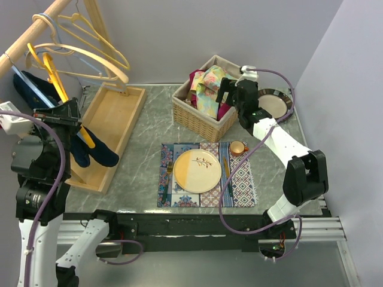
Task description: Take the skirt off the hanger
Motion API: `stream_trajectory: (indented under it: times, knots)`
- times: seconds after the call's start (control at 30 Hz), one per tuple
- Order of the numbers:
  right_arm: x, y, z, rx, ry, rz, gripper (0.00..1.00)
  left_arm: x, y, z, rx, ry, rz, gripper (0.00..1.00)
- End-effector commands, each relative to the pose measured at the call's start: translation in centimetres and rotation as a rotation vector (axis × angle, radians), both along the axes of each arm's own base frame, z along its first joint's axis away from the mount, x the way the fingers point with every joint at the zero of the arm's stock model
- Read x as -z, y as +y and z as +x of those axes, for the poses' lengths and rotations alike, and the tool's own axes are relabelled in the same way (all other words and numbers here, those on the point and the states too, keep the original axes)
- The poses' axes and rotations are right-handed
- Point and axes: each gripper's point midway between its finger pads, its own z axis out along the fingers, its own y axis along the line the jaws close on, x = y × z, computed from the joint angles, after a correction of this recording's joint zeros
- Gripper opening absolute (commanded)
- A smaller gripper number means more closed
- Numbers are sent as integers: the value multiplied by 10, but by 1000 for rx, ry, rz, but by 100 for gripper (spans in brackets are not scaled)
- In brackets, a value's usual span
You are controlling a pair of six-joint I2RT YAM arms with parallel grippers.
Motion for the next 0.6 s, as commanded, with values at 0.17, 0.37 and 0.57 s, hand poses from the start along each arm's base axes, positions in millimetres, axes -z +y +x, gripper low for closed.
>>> stream_trajectory:
  times: [0.17, 0.37, 0.57]
  knots:
    - [-30, -1, 1, 0, -65, 17, 100, -25, 24, 15, -145, -51, -82, 1]
    - [-30, 2, 3, -4, -60, 0, 100, -29, 39, 25, -244, -57, -85, 1]
    - [-34, 7, 2, -10, -65, 0, 100, -31, 45, 35, -288, -57, -90, 1]
